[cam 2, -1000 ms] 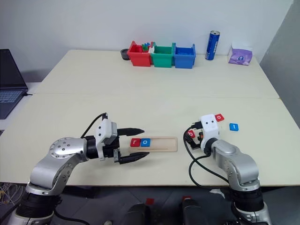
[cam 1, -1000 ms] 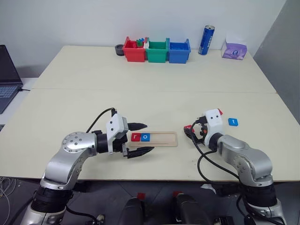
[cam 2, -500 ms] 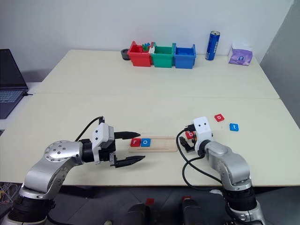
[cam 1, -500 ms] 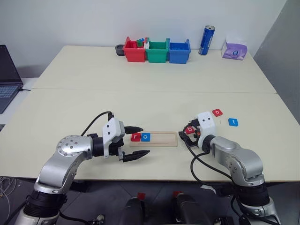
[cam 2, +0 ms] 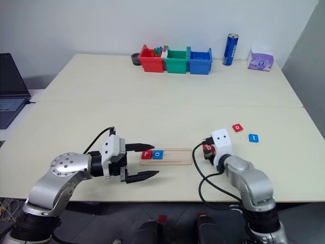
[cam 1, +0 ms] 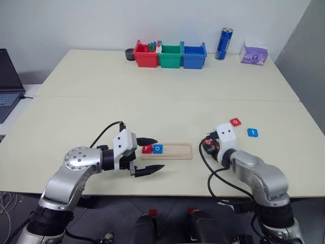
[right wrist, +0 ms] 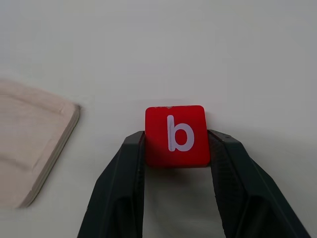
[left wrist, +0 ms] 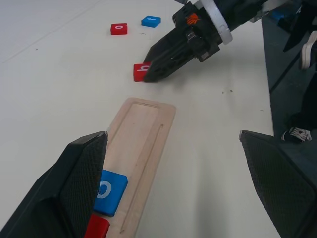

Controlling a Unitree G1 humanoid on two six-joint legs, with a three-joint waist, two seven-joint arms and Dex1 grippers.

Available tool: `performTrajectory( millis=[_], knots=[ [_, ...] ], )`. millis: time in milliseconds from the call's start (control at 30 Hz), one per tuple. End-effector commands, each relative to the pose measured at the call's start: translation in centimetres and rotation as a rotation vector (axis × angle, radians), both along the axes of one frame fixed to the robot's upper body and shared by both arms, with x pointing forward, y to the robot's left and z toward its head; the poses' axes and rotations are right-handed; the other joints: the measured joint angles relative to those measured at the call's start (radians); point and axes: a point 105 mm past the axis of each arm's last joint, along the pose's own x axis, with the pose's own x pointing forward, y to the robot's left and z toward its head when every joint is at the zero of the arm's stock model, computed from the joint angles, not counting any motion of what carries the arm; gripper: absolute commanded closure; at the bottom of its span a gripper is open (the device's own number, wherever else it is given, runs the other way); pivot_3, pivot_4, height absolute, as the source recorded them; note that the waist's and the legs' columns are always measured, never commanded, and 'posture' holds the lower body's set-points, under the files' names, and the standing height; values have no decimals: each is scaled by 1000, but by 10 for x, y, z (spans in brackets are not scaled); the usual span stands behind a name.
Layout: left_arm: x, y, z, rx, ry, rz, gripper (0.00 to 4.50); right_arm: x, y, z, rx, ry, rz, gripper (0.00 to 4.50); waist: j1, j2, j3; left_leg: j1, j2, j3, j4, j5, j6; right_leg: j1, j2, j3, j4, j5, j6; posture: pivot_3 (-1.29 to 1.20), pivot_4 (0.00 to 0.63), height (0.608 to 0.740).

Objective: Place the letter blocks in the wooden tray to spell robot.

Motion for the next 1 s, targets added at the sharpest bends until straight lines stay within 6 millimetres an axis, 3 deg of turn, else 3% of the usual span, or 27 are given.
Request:
performTrajectory(
  millis=[33, 133, 267, 500, 567, 667, 733, 867, 1000],
  knots=[
    [-8, -2, 8, 0, -34, -44, 0, -30, 5, -2, 17, 95, 79, 3039, -1, 0, 0, 0, 0, 0, 0, 0, 0, 0, 0, 0, 0, 0, 0, 0, 150, 740],
    [-8, -4, 8, -1, -32, -48, 0, -45, 12, -5, 29, 151, 130, 3039, -1, 0, 0, 0, 0, 0, 0, 0, 0, 0, 0, 0, 0, 0, 0, 0, 150, 740],
    [-7, -7, 8, -4, -33, -58, 0, -40, 15, -6, 24, 161, 135, 3039, -2, 0, -1, 1, 0, 0, 0, 0, 0, 0, 1, 0, 0, 0, 0, 0, 150, 740],
    [-7, -4, 8, 4, -30, -67, 0, -39, 6, 14, 50, 145, 211, 633, -2, 0, -1, 1, 0, 0, 0, 0, 0, 0, 1, 0, 0, 0, 0, 0, 150, 740],
    [-6, -3, 9, 6, -31, -69, 0, -39, 2, 32, -2, 87, 346, 42, -1, 1, 0, 1, -1, 1, 1, 0, 0, 0, 0, 0, 0, 0, 0, 0, 150, 740],
    [-6, -3, 9, 9, -31, -79, 0, -40, 3, 52, -89, -37, 573, 42, -1, 1, 0, 0, -2, 2, 1, 0, 0, 0, -1, 0, -1, 0, 0, 0, 150, 740],
    [-6, -4, 9, 11, -31, -95, 0, -40, 4, 55, -175, -151, 755, 42, -2, 0, 0, 1, -1, 1, 0, 0, 0, 1, 0, -1, -2, 0, 0, 0, 150, 740],
    [-7, -5, 8, 15, -34, -116, 0, -42, -1, 30, -245, -204, 997, 42, -2, 0, 0, 1, 0, 1, -1, 0, 0, 0, 1, -1, -2, -1, 0, 0, 150, 740],
    [-8, -5, 9, 23, -38, -124, 0, -36, -4, 15, -266, -235, 1115, 42, -2, 0, 0, 1, 0, 2, 1, 0, 0, 0, 1, 0, -1, -1, 0, 0, 150, 740]
  ],
)
